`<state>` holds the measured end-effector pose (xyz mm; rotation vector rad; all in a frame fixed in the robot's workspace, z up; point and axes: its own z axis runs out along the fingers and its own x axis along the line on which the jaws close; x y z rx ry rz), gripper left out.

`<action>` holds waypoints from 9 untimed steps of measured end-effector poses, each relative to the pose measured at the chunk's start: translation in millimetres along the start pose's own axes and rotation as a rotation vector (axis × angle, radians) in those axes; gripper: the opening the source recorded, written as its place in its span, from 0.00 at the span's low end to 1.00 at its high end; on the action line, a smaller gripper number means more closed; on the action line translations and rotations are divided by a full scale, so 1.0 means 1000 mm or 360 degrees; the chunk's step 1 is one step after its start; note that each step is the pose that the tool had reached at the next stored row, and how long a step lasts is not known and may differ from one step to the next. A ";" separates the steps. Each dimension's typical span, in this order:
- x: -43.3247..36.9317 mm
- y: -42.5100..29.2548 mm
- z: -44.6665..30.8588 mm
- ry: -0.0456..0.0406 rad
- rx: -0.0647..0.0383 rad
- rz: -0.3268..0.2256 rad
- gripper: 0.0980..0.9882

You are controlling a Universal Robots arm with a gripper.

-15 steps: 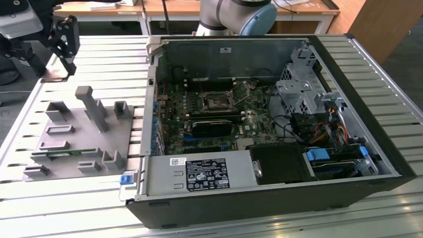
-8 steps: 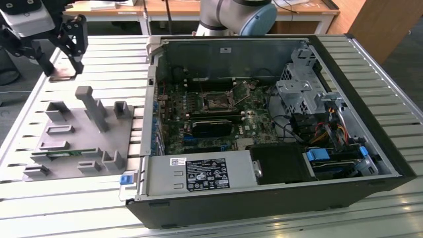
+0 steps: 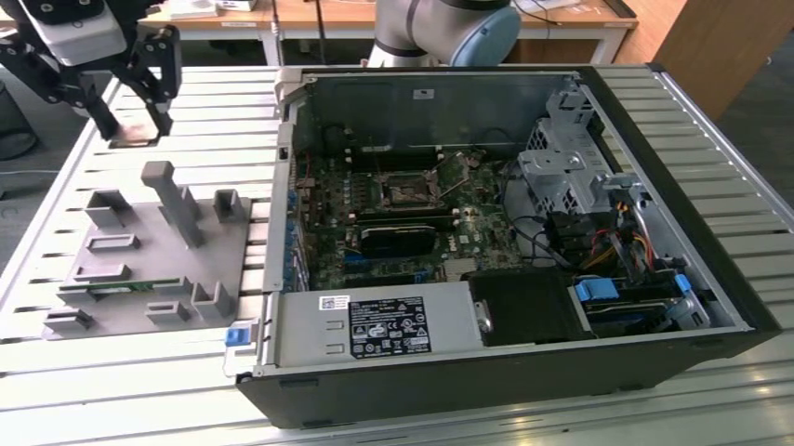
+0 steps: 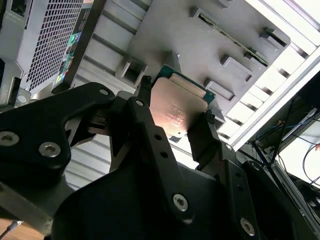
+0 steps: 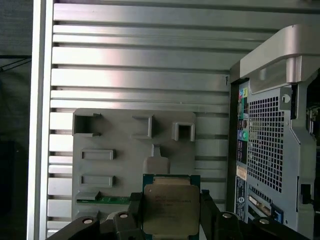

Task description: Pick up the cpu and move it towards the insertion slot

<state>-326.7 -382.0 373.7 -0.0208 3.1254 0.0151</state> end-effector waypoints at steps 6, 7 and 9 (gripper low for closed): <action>-0.0122 0.0014 0.0004 0.0000 0.0000 0.0000 0.50; -0.0144 0.0016 0.0004 0.0000 0.0000 0.0000 0.50; -0.0189 0.0020 0.0006 0.0000 0.0000 0.0001 0.50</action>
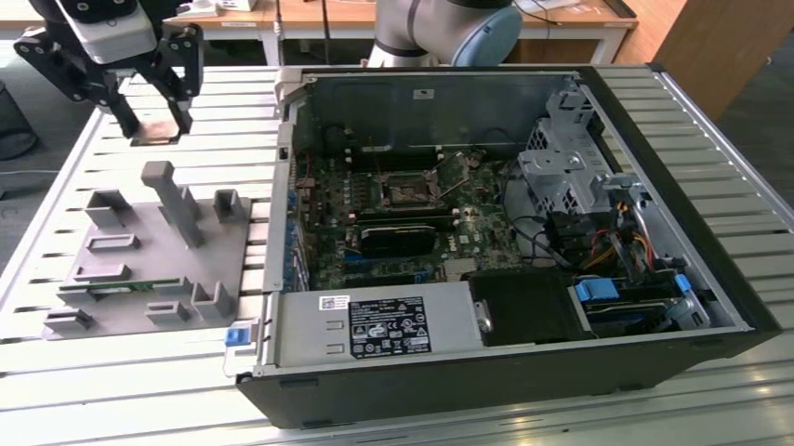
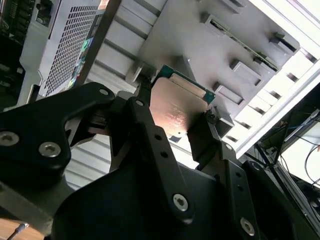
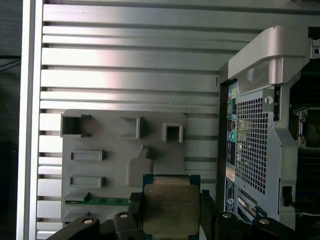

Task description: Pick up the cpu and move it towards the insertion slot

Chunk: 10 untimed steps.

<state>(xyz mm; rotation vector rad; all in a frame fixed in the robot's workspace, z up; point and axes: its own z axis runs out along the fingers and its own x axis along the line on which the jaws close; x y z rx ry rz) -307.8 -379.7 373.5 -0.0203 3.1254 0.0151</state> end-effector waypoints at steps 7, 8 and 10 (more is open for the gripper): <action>-0.0168 0.0013 0.0004 0.0000 0.0000 0.0000 0.50; -0.0192 0.0015 0.0005 0.0000 0.0000 0.0000 0.50; -0.0240 0.0019 0.0006 0.0000 0.0000 0.0000 0.50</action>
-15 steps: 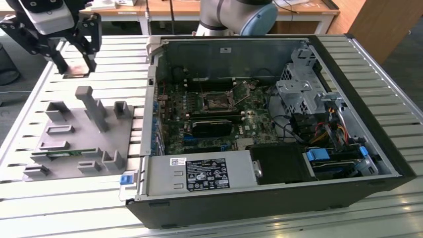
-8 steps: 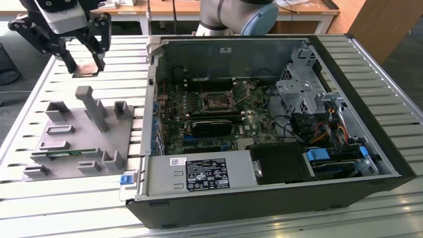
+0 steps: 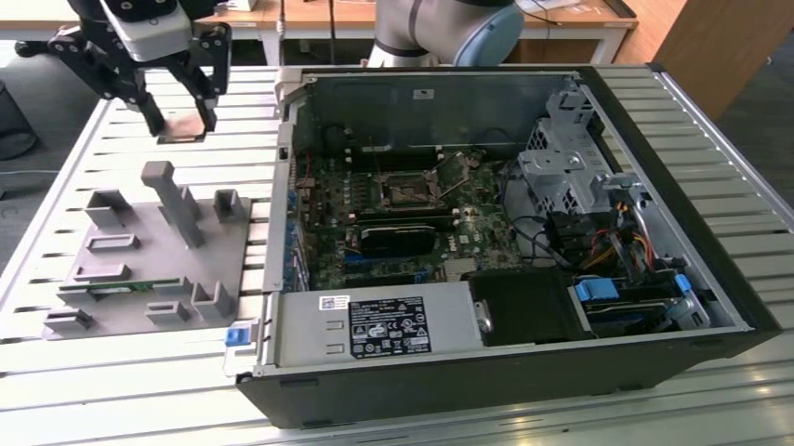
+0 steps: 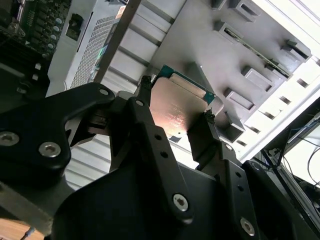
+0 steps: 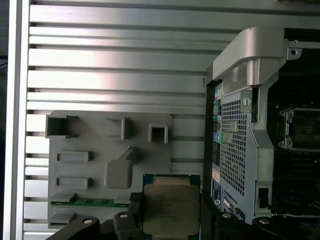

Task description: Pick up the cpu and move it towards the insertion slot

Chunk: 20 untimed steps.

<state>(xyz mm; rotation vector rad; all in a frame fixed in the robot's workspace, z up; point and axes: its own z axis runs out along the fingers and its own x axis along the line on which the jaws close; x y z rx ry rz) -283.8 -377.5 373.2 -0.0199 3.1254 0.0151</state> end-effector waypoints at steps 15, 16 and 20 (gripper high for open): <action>-0.0345 0.0029 0.0009 0.0000 0.0000 0.0001 0.50; -0.0369 0.0031 0.0010 0.0000 0.0000 0.0001 0.50; -0.0460 0.0039 0.0011 0.0000 0.0000 0.0001 0.50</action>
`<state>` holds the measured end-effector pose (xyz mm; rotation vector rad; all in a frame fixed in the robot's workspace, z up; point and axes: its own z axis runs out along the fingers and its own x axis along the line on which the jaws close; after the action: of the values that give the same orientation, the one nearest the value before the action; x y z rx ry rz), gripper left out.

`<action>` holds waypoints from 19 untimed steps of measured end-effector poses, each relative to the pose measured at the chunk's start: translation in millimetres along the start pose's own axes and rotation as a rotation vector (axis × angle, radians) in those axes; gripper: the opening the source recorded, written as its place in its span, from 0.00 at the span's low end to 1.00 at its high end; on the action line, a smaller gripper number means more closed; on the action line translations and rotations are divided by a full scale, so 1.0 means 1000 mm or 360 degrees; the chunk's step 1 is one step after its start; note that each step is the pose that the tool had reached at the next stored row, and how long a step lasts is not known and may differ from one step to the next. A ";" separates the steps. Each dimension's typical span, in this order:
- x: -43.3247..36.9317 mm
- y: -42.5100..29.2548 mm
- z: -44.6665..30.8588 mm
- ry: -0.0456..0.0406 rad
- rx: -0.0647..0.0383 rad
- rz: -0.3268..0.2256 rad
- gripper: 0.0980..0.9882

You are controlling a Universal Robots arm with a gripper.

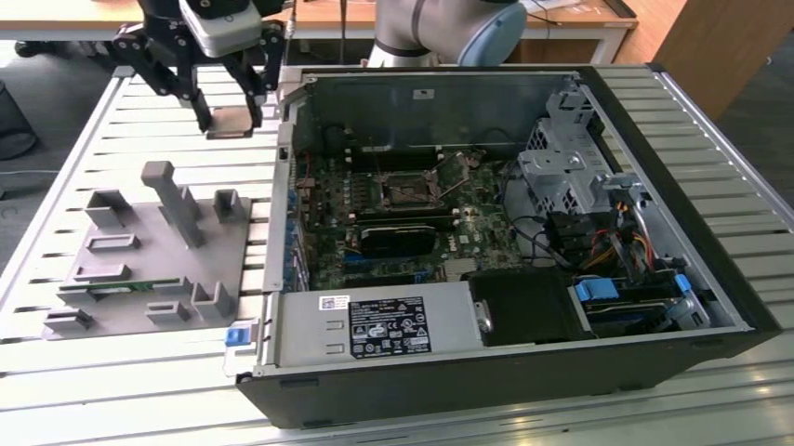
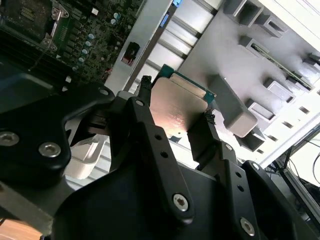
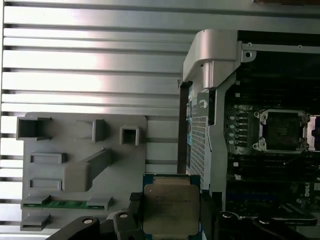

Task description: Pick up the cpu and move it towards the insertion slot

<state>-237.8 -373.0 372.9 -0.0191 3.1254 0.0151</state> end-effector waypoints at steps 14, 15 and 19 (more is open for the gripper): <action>-0.0320 0.0029 0.0008 0.0000 0.0000 0.0001 0.50; -0.0346 0.0032 0.0009 0.0000 0.0000 0.0001 0.50; -0.0434 0.0043 0.0011 0.0000 0.0000 0.0001 0.50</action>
<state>-194.4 -368.2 372.5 -0.0180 3.1254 0.0152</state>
